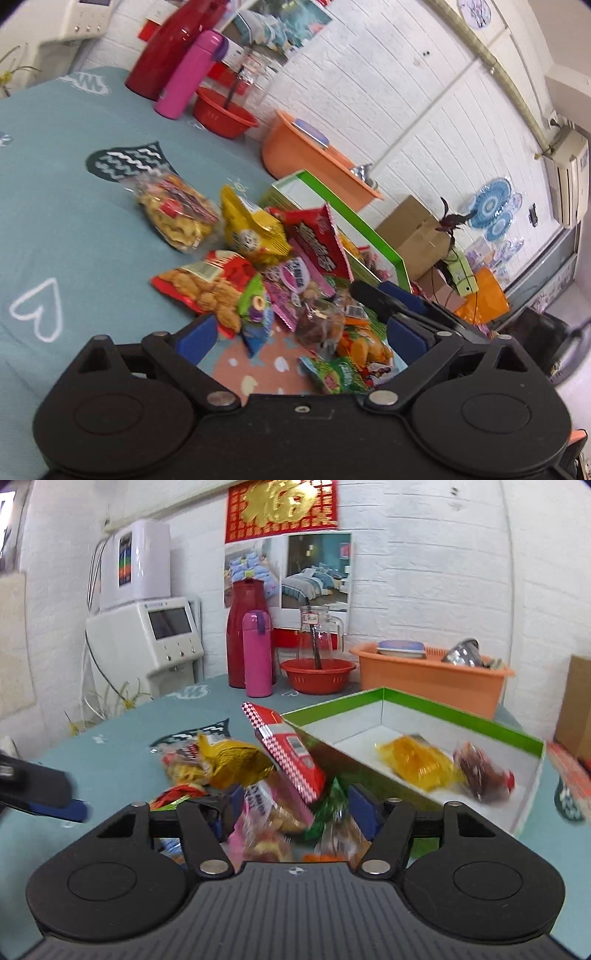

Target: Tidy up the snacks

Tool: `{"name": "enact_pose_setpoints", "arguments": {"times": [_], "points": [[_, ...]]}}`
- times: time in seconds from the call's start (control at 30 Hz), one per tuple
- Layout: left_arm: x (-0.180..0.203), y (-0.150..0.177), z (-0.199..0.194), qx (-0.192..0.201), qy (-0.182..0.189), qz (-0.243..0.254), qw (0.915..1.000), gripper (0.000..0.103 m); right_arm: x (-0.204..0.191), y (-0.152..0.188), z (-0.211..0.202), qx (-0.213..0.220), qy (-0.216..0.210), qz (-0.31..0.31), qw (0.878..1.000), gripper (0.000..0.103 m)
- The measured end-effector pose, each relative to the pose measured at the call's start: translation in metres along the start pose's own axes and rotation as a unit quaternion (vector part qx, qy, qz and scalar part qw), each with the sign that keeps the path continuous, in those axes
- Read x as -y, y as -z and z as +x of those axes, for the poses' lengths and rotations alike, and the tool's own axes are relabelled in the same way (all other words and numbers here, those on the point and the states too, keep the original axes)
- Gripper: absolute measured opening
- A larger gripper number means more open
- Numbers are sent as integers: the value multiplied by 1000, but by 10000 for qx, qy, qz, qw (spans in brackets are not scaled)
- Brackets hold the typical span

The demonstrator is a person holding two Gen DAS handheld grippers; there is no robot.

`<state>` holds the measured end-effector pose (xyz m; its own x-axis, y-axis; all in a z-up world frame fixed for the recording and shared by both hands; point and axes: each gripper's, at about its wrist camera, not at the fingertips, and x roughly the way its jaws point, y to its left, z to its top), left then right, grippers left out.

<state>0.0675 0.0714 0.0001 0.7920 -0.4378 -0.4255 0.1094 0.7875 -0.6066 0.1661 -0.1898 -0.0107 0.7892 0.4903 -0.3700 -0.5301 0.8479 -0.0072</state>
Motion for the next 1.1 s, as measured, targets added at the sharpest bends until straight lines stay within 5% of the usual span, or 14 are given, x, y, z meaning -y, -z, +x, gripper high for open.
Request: {"name": "enact_pose_setpoints", "arguments": {"times": [0.07,0.13,0.17,0.2,0.33,0.57,0.83,0.93,1.1], "points": [[-4,0,-6,57,-47,-45,10000,103,-6,-2,20,-32,172,-290,9994,94],[-8,-1,-9,72,-62,-77,9999,103,-10,-2,36,-88,374,-568,9976,64],[-10,0,-11,73,-74,-90,9999,103,-11,-2,39,-158,447,-649,9968,31],[-11,0,-12,78,-88,-109,9999,103,-12,-1,37,-153,510,-682,9962,21],[-19,-1,-17,127,-70,-206,9997,103,-29,0,-10,305,245,-1029,9939,6],[-21,5,-31,159,-5,-279,9995,103,-78,23,-69,226,-722,-1808,9806,11],[-9,-8,-23,207,45,67,9998,103,-39,7,-49,110,-363,-694,9969,47],[-3,-22,-10,225,35,169,9996,103,-29,2,-38,172,-195,-530,9983,71],[0,-23,1,176,258,285,9991,103,-14,-18,-2,307,149,-732,9967,79]]}}
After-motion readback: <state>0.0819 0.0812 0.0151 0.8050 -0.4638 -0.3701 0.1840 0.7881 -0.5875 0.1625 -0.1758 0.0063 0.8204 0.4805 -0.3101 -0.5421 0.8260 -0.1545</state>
